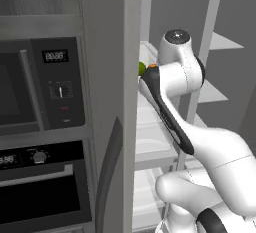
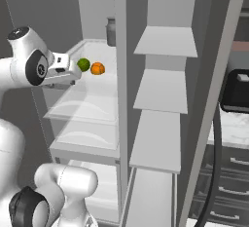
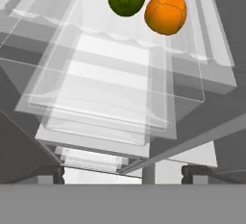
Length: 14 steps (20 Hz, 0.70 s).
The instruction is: Take the lime and orange from the fridge shelf and place them in the freezer drawer to begin freezing them.
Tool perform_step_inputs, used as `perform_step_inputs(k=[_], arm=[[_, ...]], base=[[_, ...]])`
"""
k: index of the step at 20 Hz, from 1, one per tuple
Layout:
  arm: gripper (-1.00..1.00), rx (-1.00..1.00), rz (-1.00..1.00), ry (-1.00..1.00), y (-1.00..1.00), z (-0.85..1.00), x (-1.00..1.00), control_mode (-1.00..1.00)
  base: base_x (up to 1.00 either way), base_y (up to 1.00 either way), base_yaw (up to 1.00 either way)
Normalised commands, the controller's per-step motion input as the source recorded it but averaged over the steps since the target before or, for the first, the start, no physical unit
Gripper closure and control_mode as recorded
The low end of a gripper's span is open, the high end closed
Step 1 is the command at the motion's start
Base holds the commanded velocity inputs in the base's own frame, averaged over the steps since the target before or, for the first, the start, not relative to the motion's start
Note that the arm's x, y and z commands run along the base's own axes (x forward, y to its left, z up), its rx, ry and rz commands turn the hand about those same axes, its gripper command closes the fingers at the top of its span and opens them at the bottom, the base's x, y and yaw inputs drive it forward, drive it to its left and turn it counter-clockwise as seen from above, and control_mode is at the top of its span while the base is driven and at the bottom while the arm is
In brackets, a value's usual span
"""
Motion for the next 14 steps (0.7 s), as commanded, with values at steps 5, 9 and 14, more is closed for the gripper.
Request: perform_step_inputs(k=[5,9,14], arm=[[-1.00,-0.03,0.00,-0.06,0.00,0.57,0.45,-1.00],[-1.00,0.05,0.00,0.00,-0.32,0.32,0.42,-1.00],[-1.00,0.00,0.00,0.00,-0.26,-0.01,0.28,-1.00]], base=[[0.00,0.00,0.00],[0.00,0.00,0.00],[0.00,0.00,0.00]])
